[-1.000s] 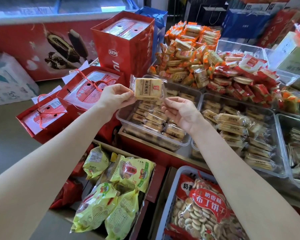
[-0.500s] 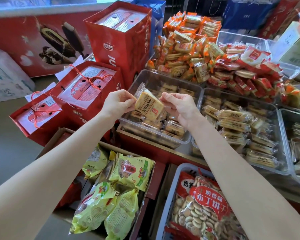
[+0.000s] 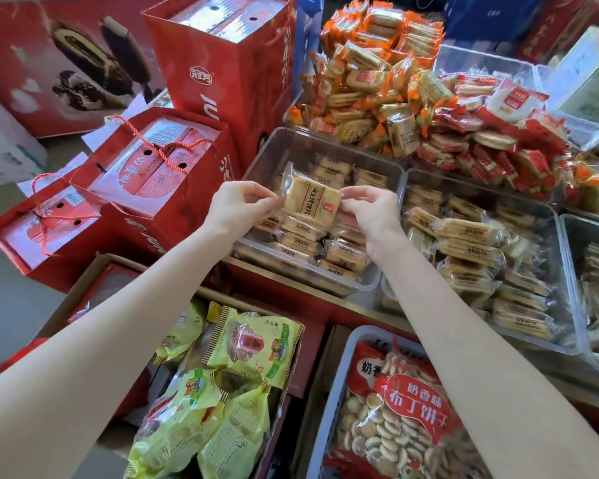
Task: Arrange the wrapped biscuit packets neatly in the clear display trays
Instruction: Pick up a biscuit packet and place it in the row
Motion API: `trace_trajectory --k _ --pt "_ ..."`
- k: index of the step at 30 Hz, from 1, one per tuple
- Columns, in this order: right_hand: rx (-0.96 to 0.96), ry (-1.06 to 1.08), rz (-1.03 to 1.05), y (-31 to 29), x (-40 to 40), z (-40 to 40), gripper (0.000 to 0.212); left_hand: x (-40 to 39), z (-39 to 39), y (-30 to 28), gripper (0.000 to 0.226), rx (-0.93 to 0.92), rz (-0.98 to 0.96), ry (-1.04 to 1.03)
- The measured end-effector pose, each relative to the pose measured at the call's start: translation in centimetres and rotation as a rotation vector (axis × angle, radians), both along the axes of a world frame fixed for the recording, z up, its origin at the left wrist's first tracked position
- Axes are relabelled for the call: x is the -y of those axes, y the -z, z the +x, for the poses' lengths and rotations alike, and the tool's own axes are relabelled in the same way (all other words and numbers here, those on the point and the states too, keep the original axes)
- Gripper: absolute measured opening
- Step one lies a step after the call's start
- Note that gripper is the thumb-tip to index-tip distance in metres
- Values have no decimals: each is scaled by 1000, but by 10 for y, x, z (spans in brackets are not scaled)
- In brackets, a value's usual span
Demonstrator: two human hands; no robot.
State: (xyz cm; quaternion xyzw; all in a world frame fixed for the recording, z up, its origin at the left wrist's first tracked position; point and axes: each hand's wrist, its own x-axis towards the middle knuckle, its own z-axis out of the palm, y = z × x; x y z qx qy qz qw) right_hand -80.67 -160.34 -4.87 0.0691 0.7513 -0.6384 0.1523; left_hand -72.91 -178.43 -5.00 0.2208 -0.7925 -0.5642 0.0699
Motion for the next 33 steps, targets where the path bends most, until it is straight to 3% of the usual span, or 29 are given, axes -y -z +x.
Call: trace_trajectory --k 4,9,12,14,17,21,26,29,33 --pt "-115 3 381 16 -8 -22 21 22 14 11 24 122 -408 -24" --pt "-260 -156 854 26 -7 -35 31 43 20 29 43 297 -643 84" --pt "-598 -310 1166 20 18 -29 41 46 15 40 49 361 -697 130" --pt "-743 -453 1122 18 46 -26 30 49 15 43 49 382 -739 157" --pt "-666 -860 1000 32 92 -19 28 55 16 44 51 396 -795 225" --pt "-607 -1166 1120 72 141 -8 26 67 20 47 54 361 -781 270" --pt "-553 -1271 1308 92 166 -12 33 76 17 47 61 364 -793 330" --pt "-459 -1293 1286 94 165 -20 30 76 16 48 60 327 -790 315" --pt "-478 -1203 1244 95 159 -22 21 78 16 49 58 318 -762 313"
